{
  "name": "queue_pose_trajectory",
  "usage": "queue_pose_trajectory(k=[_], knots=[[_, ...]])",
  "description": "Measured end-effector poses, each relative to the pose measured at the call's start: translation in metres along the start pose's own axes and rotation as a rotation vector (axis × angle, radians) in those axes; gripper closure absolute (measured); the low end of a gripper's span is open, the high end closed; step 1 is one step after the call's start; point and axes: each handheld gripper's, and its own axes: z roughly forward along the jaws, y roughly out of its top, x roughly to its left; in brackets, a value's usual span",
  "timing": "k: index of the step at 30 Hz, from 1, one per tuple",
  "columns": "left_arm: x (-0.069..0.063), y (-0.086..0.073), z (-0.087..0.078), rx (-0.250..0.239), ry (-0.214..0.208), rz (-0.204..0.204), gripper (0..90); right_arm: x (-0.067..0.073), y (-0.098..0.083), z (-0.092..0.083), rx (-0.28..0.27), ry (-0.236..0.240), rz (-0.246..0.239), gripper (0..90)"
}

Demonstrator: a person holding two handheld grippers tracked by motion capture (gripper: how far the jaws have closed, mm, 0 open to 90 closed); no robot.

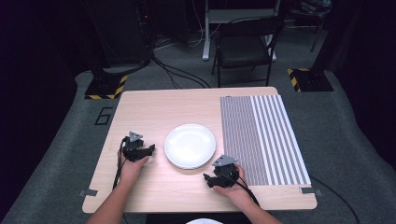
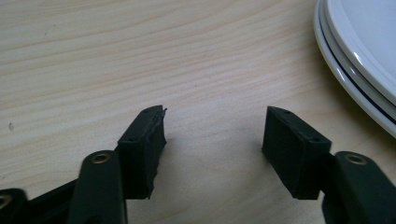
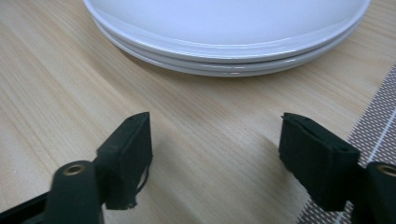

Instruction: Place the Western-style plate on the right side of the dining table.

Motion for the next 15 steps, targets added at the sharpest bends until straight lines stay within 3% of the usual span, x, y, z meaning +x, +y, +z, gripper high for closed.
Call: queue_pose_trajectory(k=[4, 10, 15], knots=[[-0.001, 0.001, -0.002, 0.001, -0.003, -0.008, 45.2, -0.002, 0.000, -0.002, 0.004, 0.003, -0.010, 30.4], [-0.003, 0.008, -0.012, -0.029, -0.022, -0.036, 47.9, -0.006, 0.003, -0.006, 0.000, -0.004, 0.035, 33.0], [-0.014, 0.018, -0.017, -0.034, -0.038, -0.033, 50.4, -0.009, 0.007, -0.010, 0.008, -0.012, 0.030, 37.1]])
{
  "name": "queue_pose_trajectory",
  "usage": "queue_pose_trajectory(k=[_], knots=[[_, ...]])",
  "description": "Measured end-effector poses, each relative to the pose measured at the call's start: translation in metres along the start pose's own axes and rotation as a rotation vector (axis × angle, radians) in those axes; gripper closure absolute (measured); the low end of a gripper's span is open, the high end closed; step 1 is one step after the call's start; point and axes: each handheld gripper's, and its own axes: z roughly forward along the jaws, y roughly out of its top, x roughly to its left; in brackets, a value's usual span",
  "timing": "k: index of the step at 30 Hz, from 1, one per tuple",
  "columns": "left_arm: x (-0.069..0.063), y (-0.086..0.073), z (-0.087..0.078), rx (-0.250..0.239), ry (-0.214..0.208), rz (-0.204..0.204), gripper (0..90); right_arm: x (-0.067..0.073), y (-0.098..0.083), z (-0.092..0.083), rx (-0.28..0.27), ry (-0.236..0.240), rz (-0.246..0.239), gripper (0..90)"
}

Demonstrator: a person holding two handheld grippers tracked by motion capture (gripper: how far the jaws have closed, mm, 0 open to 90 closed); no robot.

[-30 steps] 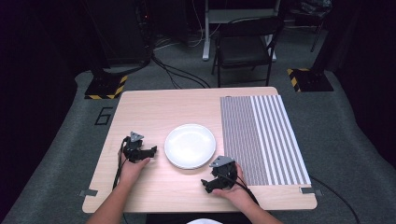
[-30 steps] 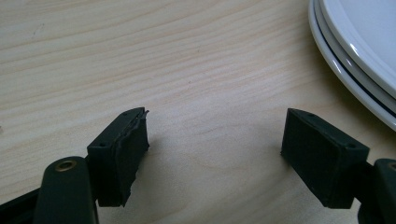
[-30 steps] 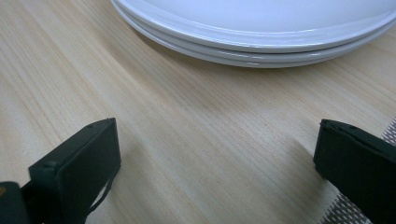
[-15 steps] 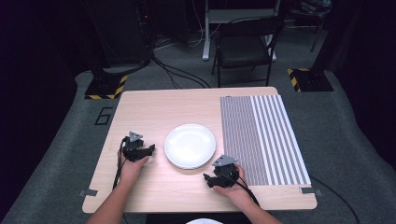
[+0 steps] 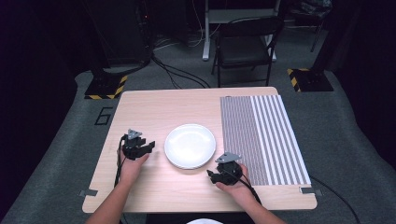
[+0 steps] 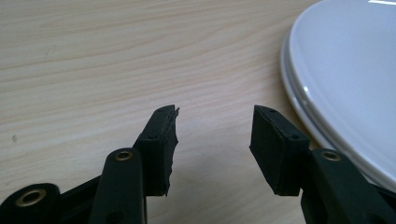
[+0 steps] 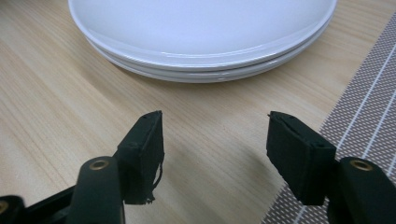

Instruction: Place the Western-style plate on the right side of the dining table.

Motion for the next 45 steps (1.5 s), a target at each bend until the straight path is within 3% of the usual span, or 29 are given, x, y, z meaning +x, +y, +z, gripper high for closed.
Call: queue_pose_trajectory(k=[6, 13, 19, 23, 28, 34, 40, 42, 44, 45], knots=[[-0.015, 0.011, -0.003, 0.021, -0.021, 0.014, 52.9, -0.005, 0.008, -0.006, 0.020, -0.010, 0.029, 38.4], [-0.023, 0.018, -0.003, 0.018, -0.060, -0.026, 55.6, -0.006, 0.014, -0.007, 0.012, -0.016, 0.011, 41.7], [-0.030, 0.026, -0.003, 0.013, -0.067, -0.035, 57.5, -0.009, 0.019, -0.008, 0.001, -0.019, 0.011, 42.7], [-0.037, 0.032, -0.002, 0.007, -0.063, -0.028, 59.4, -0.012, 0.023, -0.010, -0.002, -0.008, 0.036, 45.6], [-0.039, 0.033, 0.001, 0.003, -0.094, -0.052, 59.6, -0.016, 0.027, -0.011, -0.011, -0.021, 0.045, 45.6], [-0.039, 0.030, 0.000, -0.002, -0.112, -0.019, 58.9, -0.021, 0.028, -0.008, -0.025, -0.039, 0.053, 45.8], [-0.031, 0.025, 0.001, 0.005, -0.174, -0.085, 58.9, -0.026, 0.033, -0.004, -0.028, -0.043, 0.072, 47.4], [-0.029, 0.022, 0.004, 0.012, -0.176, -0.098, 60.9, -0.027, 0.034, -0.002, -0.030, -0.046, 0.081, 47.9], [-0.030, 0.021, 0.006, 0.021, -0.184, -0.137, 61.9, -0.027, 0.036, 0.000, -0.035, -0.049, 0.076, 48.3], [-0.029, 0.020, 0.007, 0.023, -0.185, -0.134, 62.5, -0.027, 0.037, 0.000, -0.038, -0.055, 0.070, 48.3]])
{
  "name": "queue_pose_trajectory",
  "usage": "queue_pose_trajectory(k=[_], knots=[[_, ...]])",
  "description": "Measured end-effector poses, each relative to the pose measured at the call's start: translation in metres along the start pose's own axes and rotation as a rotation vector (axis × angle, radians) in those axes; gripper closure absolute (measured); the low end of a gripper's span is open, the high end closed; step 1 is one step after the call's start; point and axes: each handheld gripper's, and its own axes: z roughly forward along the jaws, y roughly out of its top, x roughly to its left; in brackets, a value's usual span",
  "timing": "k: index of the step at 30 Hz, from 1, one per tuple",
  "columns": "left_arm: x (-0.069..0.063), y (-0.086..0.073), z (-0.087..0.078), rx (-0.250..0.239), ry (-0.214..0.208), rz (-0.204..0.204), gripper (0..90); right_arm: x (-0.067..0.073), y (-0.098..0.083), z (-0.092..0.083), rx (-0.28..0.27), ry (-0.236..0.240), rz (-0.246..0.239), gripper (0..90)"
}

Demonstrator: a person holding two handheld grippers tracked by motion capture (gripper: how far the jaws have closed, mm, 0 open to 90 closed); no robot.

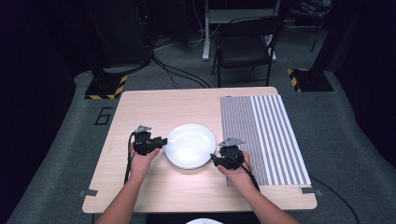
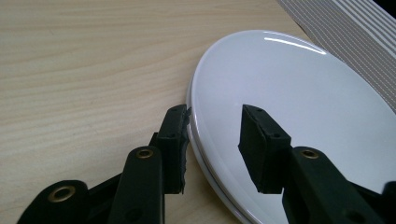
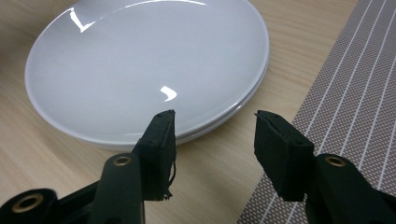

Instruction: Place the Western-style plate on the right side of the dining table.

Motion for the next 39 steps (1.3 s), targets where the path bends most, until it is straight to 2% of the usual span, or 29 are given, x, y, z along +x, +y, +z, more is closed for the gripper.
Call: queue_pose_trajectory(k=[7, 13, 17, 21, 24, 30, 39], knots=[[0.003, -0.002, 0.007, 0.023, -0.027, -0.046, 64.6, -0.003, 0.003, 0.007, -0.002, -0.015, 0.006, 50.0], [0.003, -0.003, 0.011, 0.041, -0.044, -0.052, 64.6, -0.008, 0.004, 0.011, 0.001, -0.012, 0.041, 51.5], [0.002, -0.004, 0.012, 0.046, -0.041, -0.047, 64.5, -0.013, 0.005, 0.012, 0.001, -0.013, 0.070, 51.5], [0.002, -0.004, 0.011, 0.045, -0.060, -0.065, 64.4, -0.017, 0.005, 0.013, -0.005, -0.018, 0.086, 51.3], [0.000, -0.004, 0.011, 0.050, -0.066, -0.050, 64.7, -0.020, 0.006, 0.014, -0.009, -0.011, 0.122, 50.3], [-0.002, -0.005, 0.012, 0.051, -0.061, -0.031, 64.4, -0.022, 0.008, 0.018, -0.012, -0.002, 0.153, 50.3], [-0.003, -0.007, 0.012, 0.041, -0.061, -0.028, 63.6, -0.019, 0.011, 0.033, 0.008, 0.005, 0.199, 48.5]])
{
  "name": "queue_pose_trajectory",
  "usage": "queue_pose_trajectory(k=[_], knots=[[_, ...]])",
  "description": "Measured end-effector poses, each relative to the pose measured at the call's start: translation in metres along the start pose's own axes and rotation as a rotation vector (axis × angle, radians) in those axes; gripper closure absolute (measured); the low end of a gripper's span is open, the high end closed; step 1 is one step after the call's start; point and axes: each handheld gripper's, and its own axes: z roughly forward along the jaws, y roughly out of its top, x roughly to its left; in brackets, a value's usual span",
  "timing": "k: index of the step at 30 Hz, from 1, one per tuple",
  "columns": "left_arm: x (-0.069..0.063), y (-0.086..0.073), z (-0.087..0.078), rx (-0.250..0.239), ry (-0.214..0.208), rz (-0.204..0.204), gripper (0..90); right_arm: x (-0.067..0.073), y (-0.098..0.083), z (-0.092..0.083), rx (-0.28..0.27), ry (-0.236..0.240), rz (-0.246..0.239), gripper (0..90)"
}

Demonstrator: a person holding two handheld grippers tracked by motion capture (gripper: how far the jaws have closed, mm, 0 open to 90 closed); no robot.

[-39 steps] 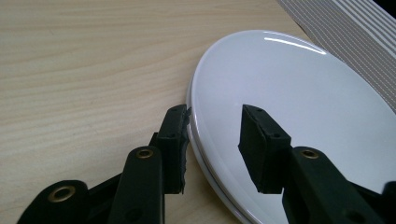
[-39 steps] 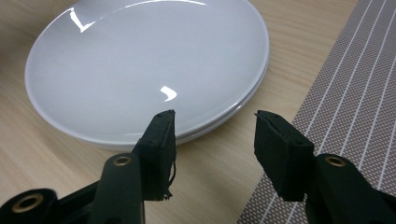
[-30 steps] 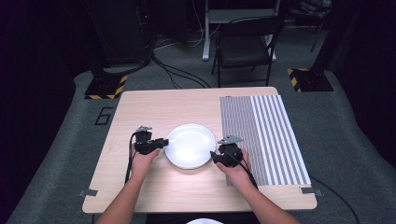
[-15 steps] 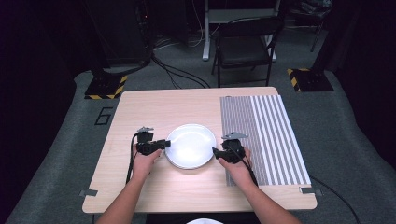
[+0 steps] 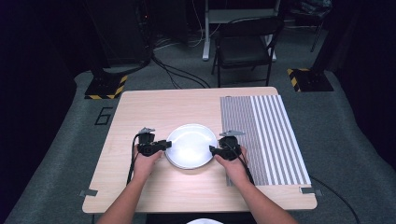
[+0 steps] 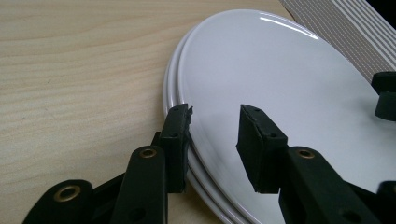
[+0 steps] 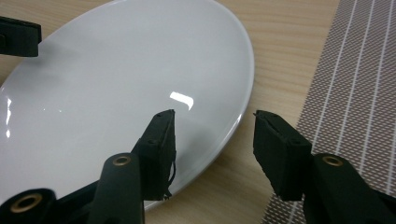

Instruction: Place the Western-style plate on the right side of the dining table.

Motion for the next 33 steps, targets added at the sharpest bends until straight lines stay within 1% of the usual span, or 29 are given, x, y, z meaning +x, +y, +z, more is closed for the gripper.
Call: queue_pose_trajectory(k=[5, 6, 7, 11, 13, 16, 17, 19, 21, 22, 23, 25, 26, 30, 33], knots=[[0.000, 0.000, 0.000, -0.002, -0.003, -0.003, 63.6, 0.002, -0.001, 0.007, 0.012, 0.006, 0.024, 48.0], [0.001, 0.000, 0.000, -0.001, -0.005, -0.004, 63.6, 0.002, -0.001, 0.008, 0.015, 0.009, 0.033, 47.9], [0.001, 0.000, 0.000, -0.001, -0.006, -0.010, 63.6, 0.004, -0.001, 0.010, 0.022, 0.013, 0.055, 47.5], [0.000, 0.000, 0.000, -0.001, -0.005, -0.015, 63.6, 0.004, -0.002, 0.013, 0.020, 0.017, 0.071, 47.0], [0.000, 0.000, 0.000, -0.001, -0.005, -0.011, 63.6, 0.004, -0.001, 0.013, 0.021, 0.012, 0.073, 47.1], [-0.001, 0.000, 0.000, -0.002, 0.001, -0.010, 63.8, 0.005, 0.000, 0.014, 0.021, 0.002, 0.062, 47.4], [-0.001, 0.000, 0.000, -0.002, 0.003, -0.009, 63.7, 0.005, 0.000, 0.014, 0.025, 0.000, 0.075, 48.8], [-0.001, -0.001, 0.000, -0.003, -0.003, -0.011, 63.8, 0.004, 0.000, 0.013, 0.020, 0.000, 0.074, 49.6], [0.000, -0.001, 0.001, -0.001, -0.013, -0.016, 63.9, 0.004, 0.001, 0.013, 0.016, -0.010, 0.083, 50.3], [-0.001, -0.001, 0.002, -0.008, -0.015, -0.019, 63.9, 0.004, 0.001, 0.012, 0.016, -0.016, 0.081, 50.6], [-0.001, -0.001, 0.002, -0.001, -0.015, -0.021, 63.9, 0.003, 0.002, 0.011, 0.011, -0.018, 0.078, 51.1], [-0.002, -0.001, 0.003, 0.000, -0.015, -0.011, 63.9, 0.002, 0.002, 0.009, 0.007, -0.021, 0.082, 52.1], [-0.003, -0.001, 0.004, -0.001, -0.014, -0.013, 63.8, 0.002, 0.003, 0.008, 0.006, -0.021, 0.089, 52.2], [-0.005, -0.001, 0.006, 0.002, -0.018, -0.007, 63.8, 0.000, 0.005, 0.004, -0.003, -0.018, 0.092, 52.4], [-0.007, -0.001, 0.009, 0.001, -0.026, -0.015, 63.7, -0.002, 0.006, 0.001, -0.006, -0.022, 0.089, 52.4]])
